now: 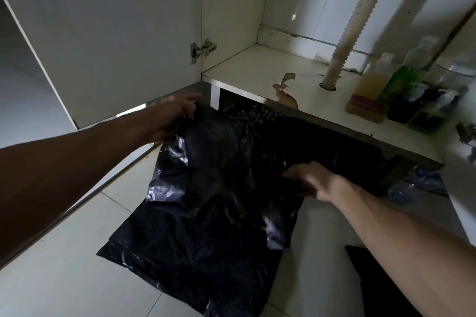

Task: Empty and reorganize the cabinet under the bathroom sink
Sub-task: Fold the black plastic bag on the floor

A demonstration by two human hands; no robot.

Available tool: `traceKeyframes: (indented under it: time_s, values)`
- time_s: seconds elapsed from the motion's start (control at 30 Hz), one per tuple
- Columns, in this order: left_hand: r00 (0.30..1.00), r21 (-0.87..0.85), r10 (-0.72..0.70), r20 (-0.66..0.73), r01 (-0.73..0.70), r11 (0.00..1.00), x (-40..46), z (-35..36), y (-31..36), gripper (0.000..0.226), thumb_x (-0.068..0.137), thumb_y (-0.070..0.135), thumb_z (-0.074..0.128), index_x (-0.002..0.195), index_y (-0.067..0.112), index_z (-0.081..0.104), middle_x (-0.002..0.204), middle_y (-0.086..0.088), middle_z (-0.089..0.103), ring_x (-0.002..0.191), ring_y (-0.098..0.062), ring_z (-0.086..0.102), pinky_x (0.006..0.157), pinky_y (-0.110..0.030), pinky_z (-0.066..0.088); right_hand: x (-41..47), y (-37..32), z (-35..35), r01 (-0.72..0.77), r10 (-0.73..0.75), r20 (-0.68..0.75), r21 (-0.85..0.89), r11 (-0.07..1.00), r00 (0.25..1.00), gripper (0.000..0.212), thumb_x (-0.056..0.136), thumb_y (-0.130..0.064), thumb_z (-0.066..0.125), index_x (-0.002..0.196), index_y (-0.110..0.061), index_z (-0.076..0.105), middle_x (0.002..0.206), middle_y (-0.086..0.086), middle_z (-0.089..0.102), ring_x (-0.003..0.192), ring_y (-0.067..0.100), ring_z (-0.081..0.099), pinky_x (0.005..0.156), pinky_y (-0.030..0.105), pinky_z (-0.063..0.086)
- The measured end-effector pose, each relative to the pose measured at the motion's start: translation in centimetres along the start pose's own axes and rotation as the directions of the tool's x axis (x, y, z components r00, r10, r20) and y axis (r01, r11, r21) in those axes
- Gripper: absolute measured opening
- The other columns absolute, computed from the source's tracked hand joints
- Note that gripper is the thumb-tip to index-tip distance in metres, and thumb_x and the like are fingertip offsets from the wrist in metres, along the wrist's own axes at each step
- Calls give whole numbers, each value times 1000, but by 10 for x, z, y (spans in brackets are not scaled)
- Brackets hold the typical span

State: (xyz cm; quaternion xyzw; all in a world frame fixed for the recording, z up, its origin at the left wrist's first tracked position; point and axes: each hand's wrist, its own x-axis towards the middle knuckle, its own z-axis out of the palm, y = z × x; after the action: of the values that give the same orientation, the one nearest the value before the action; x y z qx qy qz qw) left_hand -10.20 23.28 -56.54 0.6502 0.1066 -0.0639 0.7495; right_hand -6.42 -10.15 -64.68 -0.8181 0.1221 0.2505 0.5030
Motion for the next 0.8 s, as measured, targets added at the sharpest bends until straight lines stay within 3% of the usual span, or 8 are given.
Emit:
traceKeyframes:
  time_s: [0.1,0.2,0.3,0.37,0.5,0.6,0.67,0.8]
  values:
    - [984,177,-177,-31,179,968,-4,-3,1,25,69,29,77,88,17,67,90,-10,67,81,-23,65,76,-34,52,-2,-17,-11,69,-70,57,12,998,996,32,62,-19,75,92,-8,76,83,16,62,64,24,57,64,36,48]
    - [947,519,-285,-147,319,793,-6,-8,-1,30,77,29,80,93,4,70,81,-16,72,63,-28,68,56,-33,55,-16,-25,-4,-3,29,433,-59,998,901,38,89,-9,63,126,-16,65,86,6,72,70,19,68,62,33,57]
    - [973,717,-139,-184,230,658,-4,-7,-5,39,73,-3,70,110,8,69,100,-16,70,87,-35,68,72,-48,60,-31,-31,14,-46,357,711,-416,908,606,36,97,-13,57,132,-20,59,109,9,74,96,25,73,77,42,60]
    - [996,824,-13,-93,84,560,-7,-1,2,56,71,-10,56,108,29,72,105,-8,71,96,-34,67,79,-48,60,-27,-36,20,11,550,559,-708,707,620,22,97,-19,57,117,-14,66,104,12,75,93,26,73,81,42,60]
    - [996,910,17,92,-91,404,-7,6,21,61,72,-6,40,75,45,74,87,0,75,90,-33,69,78,-50,57,-11,-50,12,73,-18,72,-922,380,997,14,94,-20,59,94,-7,63,99,16,68,81,27,67,59,32,55]
    - [977,909,85,197,-214,358,-6,17,36,64,73,-9,37,78,40,78,77,0,76,69,-34,65,57,-36,53,-1,-57,12,285,-288,137,-768,574,948,88,80,-28,82,153,-24,31,155,17,29,131,38,46,94,40,51]
    - [960,892,86,266,-279,356,-7,26,45,66,73,-14,36,74,36,79,61,0,71,46,-23,46,48,-24,37,-6,-61,22,430,-352,266,-710,559,897,128,64,-33,93,157,-44,5,165,6,-3,147,41,21,110,54,39]
    - [921,868,43,387,-380,320,-5,42,60,59,67,-15,40,73,27,80,66,-7,73,54,-31,53,57,-31,42,-27,-68,50,640,-431,479,-636,431,765,124,55,-51,93,152,-55,15,166,-9,-8,151,27,6,118,56,24]
